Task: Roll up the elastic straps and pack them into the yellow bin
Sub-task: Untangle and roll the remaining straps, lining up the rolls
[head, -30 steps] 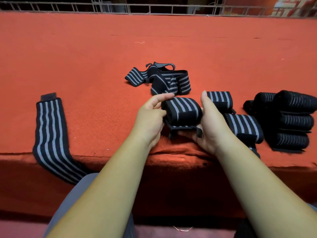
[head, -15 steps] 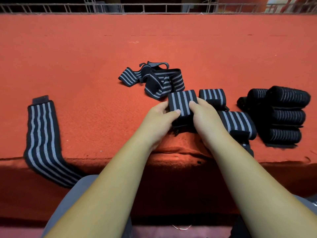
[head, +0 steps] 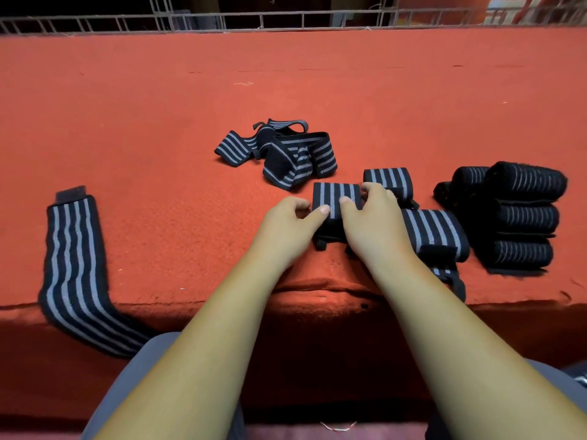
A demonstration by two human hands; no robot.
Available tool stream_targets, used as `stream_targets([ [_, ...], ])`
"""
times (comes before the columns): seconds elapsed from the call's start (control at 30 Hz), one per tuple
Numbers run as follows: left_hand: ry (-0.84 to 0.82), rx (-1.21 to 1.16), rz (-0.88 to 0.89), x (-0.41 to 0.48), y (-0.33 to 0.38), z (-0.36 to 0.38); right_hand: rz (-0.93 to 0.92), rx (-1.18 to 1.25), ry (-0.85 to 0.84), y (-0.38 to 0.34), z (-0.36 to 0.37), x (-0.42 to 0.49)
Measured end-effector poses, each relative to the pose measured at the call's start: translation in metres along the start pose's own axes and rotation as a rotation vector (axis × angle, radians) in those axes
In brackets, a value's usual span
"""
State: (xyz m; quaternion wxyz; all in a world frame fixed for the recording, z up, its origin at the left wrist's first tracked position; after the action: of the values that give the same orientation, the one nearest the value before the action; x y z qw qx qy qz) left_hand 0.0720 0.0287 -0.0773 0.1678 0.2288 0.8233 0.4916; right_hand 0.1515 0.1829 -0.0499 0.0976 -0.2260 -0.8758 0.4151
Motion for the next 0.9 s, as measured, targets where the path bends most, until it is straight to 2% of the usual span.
stream_targets([
  [0.13,0.036,-0.068,-0.028,0.01,0.007,-0.012,-0.048,0.015,0.034,-0.008,-0.005,-0.003],
  [0.27,0.098,0.206,-0.016,0.03,0.025,-0.032,-0.095,-0.024,0.094,-0.018,-0.012,-0.002],
  [0.33,0.036,0.336,0.005,0.042,0.025,-0.029,-0.127,0.002,0.11,-0.022,-0.012,0.001],
  [0.43,-0.103,0.41,-0.043,0.057,0.006,-0.02,-0.159,0.028,0.127,-0.025,-0.011,0.008],
  [0.5,-0.12,0.458,-0.055,0.063,-0.004,-0.017,-0.174,0.042,0.137,-0.027,-0.011,0.012],
  [0.57,-0.048,0.358,0.0,0.069,-0.004,-0.023,-0.201,0.045,0.155,-0.03,-0.011,0.014],
  [0.63,0.092,0.121,0.055,0.068,-0.003,-0.036,-0.23,0.052,0.166,-0.034,-0.01,0.016],
  [0.7,0.242,-0.036,0.071,0.061,-0.002,-0.053,-0.274,0.061,0.182,-0.038,-0.01,0.015],
  [0.77,0.317,-0.153,0.078,0.05,0.001,-0.067,-0.326,0.056,0.182,-0.043,-0.008,0.014],
  [0.9,0.391,-0.2,0.163,0.026,0.016,-0.089,-0.444,-0.008,0.076,-0.057,0.004,0.012],
])
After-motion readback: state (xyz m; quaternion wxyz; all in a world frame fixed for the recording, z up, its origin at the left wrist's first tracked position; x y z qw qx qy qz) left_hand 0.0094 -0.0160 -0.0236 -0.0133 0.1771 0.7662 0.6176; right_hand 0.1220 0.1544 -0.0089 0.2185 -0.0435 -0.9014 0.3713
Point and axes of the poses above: each hand's wrist, its own x-axis towards the middle knuckle, its own z-axis out of the palm, y = z × x, the point moved 6 cm from there along x, towards the middle knuckle, and after that the axes turned 14 degrees about -y, right-handed, at the moved point
